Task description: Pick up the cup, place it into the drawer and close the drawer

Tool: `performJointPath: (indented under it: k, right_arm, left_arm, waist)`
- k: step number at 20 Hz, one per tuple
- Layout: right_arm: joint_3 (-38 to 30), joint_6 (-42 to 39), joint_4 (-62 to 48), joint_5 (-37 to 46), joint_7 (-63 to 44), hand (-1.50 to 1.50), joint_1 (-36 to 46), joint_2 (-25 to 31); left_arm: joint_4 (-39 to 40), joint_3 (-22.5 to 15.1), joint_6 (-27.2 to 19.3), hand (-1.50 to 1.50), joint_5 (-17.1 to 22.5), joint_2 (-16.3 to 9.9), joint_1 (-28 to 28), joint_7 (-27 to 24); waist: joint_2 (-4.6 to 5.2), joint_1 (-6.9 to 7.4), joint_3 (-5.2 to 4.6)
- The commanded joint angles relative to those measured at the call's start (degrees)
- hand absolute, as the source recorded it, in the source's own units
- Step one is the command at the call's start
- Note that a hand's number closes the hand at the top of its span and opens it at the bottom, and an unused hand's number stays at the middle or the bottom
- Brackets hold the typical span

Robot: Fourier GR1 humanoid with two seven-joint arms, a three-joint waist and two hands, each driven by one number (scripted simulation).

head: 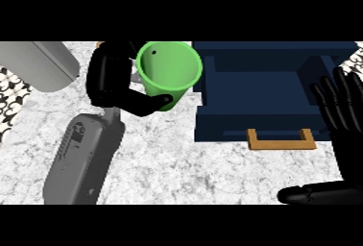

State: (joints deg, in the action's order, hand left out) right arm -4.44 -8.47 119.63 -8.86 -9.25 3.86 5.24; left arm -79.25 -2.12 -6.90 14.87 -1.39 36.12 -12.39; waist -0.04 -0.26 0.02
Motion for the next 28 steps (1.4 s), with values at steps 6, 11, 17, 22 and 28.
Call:
performJointPath:
  k: [6,11,17,22,28]
  right_arm:
    - [-1.35,-0.67,-2.49,-0.84,1.28,-1.5,0.05,0.25]
    - [-1.09,-1.03,-1.23,-0.16,2.27,-1.5,-0.62,0.35]
    - [-1.27,-0.49,-1.13,-0.99,-0.05,-1.5,1.55,0.76]
    - [-3.01,-1.12,-0.85,-3.13,-1.78,-1.5,1.34,1.87]
    - [0.19,-0.5,-1.54,0.06,-0.63,-1.5,2.64,0.6]
  left_arm:
    - [9.54,1.17,-3.97,1.5,-3.12,0.7,14.99,4.56]
    - [10.98,-6.06,-10.18,1.5,-2.34,1.37,16.98,6.44]
    - [29.76,-0.85,-7.17,1.5,-0.45,1.39,25.89,-0.79]
    - [36.87,-4.74,-10.89,1.5,2.43,1.39,28.88,-4.1]
    - [47.42,-9.79,-14.16,1.5,10.36,1.39,36.04,-5.39]
  waist:
    - [0.1,-0.26,-0.01]
    - [0.0,-0.33,0.0]
    - [0.3,-0.9,-0.01]
    - [0.3,-1.19,0.0]
    - [0.64,-2.73,0.01]
